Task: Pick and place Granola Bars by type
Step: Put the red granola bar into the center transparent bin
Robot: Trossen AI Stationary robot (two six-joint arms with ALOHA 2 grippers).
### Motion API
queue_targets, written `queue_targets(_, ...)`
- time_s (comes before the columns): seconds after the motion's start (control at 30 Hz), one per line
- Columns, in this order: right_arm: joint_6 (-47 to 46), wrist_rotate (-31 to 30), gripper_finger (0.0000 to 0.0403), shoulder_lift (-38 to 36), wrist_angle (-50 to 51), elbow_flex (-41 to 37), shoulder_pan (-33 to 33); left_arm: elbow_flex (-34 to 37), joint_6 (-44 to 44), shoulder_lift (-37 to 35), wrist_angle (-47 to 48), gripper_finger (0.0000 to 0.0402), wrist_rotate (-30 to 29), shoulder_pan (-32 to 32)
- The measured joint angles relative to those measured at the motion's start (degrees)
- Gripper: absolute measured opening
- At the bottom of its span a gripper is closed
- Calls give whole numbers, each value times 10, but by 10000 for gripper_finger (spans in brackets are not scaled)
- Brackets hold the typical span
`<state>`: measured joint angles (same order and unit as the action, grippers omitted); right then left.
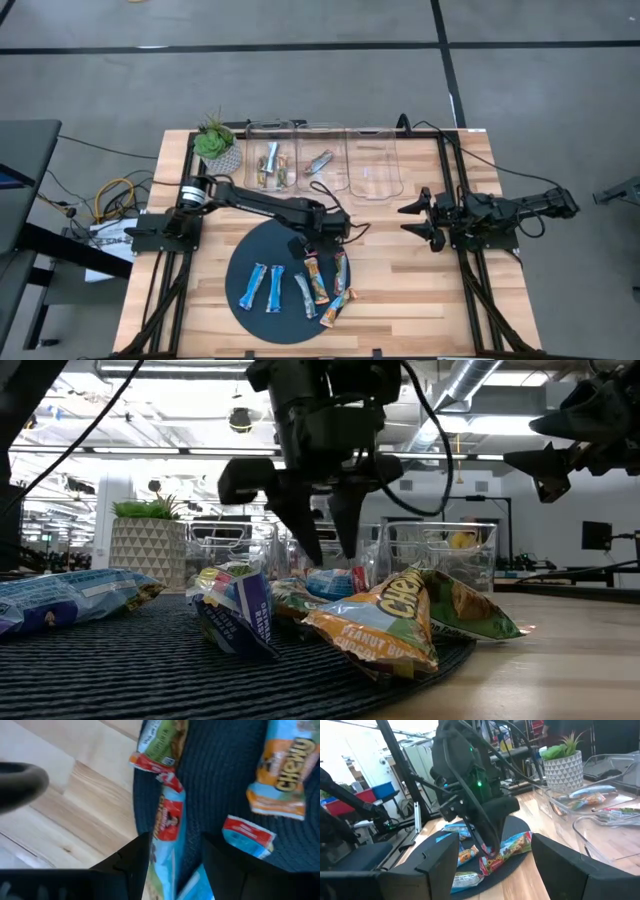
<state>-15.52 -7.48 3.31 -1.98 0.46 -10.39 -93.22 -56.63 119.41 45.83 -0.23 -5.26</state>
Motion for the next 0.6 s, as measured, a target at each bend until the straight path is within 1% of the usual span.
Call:
queue_targets(0.13,0,0,244,3,-1,0,0,10,-2,8,-1,167,0,1)
queue_targets(0.3,0,0,244,8,0,0,0,41,-2,8,-25,167,-6,7)
queue_targets(0.5,0,0,244,10,0,0,0,57,0,8,-49,167,-69,9)
queue_targets(0.6,0,0,244,10,0,0,0,57,4,8,-60,167,-80,9)
